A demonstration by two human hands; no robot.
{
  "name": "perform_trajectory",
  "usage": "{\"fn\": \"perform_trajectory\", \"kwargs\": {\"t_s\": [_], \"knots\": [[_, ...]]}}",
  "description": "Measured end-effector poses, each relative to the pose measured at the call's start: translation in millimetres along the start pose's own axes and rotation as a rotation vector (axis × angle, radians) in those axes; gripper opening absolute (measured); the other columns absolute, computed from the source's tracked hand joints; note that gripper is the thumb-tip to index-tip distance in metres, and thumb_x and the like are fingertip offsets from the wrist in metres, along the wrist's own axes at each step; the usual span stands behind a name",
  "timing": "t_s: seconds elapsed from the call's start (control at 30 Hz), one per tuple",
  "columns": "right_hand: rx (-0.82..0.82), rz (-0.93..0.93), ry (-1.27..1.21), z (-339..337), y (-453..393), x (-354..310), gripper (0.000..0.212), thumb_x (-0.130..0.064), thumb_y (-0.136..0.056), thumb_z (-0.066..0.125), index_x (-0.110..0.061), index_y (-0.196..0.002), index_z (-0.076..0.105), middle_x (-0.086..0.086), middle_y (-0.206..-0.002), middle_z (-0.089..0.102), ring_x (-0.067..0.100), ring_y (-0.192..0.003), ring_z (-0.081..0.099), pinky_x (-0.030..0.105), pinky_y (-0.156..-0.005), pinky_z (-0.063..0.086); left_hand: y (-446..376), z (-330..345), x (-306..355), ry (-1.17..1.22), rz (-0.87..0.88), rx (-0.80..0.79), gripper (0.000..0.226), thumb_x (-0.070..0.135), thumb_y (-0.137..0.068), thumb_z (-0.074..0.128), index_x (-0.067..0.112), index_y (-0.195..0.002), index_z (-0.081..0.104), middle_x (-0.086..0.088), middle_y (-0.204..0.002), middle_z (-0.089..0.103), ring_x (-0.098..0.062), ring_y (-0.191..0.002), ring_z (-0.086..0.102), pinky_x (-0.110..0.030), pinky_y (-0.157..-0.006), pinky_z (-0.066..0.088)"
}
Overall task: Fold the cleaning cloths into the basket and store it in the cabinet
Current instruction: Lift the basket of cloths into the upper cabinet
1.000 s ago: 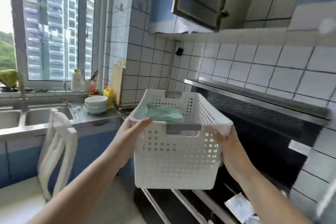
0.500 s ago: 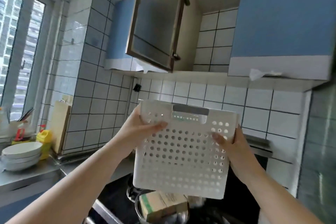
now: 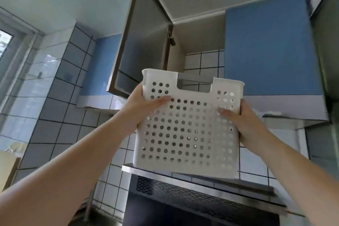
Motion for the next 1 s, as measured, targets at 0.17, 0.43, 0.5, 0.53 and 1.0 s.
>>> {"fn": "perform_trajectory", "kwargs": {"t_s": [0.17,0.43,0.5,0.53,1.0], "knots": [[0.003,-0.086,0.018,5,-52,-27,0.047,-0.018,-0.081,0.070,-0.029,-0.121,0.049,-0.005,-0.109,0.069,0.017,-0.094,0.069,0.039,-0.073,0.056,-58,-2,23,-0.071,0.062,-0.057,0.041,0.029,-0.076,0.076,0.018,-0.111,0.058,0.000,-0.094,0.074,-0.019,-0.081,0.073,-0.038,-0.067,0.059],[-0.050,-0.293,0.110,5,-126,-86,0.050,-0.023,-0.083,0.069,-0.033,-0.126,0.048,-0.009,-0.112,0.068,0.012,-0.096,0.069,0.035,-0.070,0.056,-129,1,64,-0.093,0.167,-0.055,0.033,0.030,-0.076,0.075,0.019,-0.105,0.064,0.002,-0.090,0.075,-0.017,-0.078,0.073,-0.032,-0.062,0.058],[-0.058,-0.338,0.115,3,-144,-96,0.047,-0.025,-0.084,0.068,-0.035,-0.126,0.048,-0.010,-0.111,0.068,0.010,-0.094,0.069,0.032,-0.067,0.056,-146,4,71,-0.085,0.201,-0.049,0.038,0.032,-0.075,0.077,0.019,-0.108,0.063,0.002,-0.092,0.075,-0.018,-0.081,0.073,-0.033,-0.065,0.058],[-0.063,-0.351,0.117,2,-151,-99,0.047,-0.026,-0.084,0.068,-0.036,-0.125,0.048,-0.011,-0.111,0.068,0.010,-0.094,0.069,0.032,-0.068,0.056,-152,5,74,-0.088,0.213,-0.039,0.039,0.034,-0.075,0.077,0.020,-0.108,0.063,0.002,-0.092,0.075,-0.017,-0.080,0.073,-0.031,-0.063,0.058],[-0.118,-0.422,0.163,-25,-261,-54,0.041,-0.028,-0.085,0.066,-0.037,-0.122,0.050,-0.007,-0.113,0.069,0.018,-0.099,0.069,0.044,-0.080,0.055,-244,34,16,-0.099,0.277,0.006,0.037,0.039,-0.077,0.074,0.020,-0.106,0.063,0.006,-0.082,0.075,-0.013,-0.071,0.073,-0.025,-0.048,0.054]]}}
Point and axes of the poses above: each hand's wrist, its own y-axis away from the middle knuckle, its own z-axis out of the palm, x = y × z, the point moved 8 cm from there along -y, towards the middle knuckle
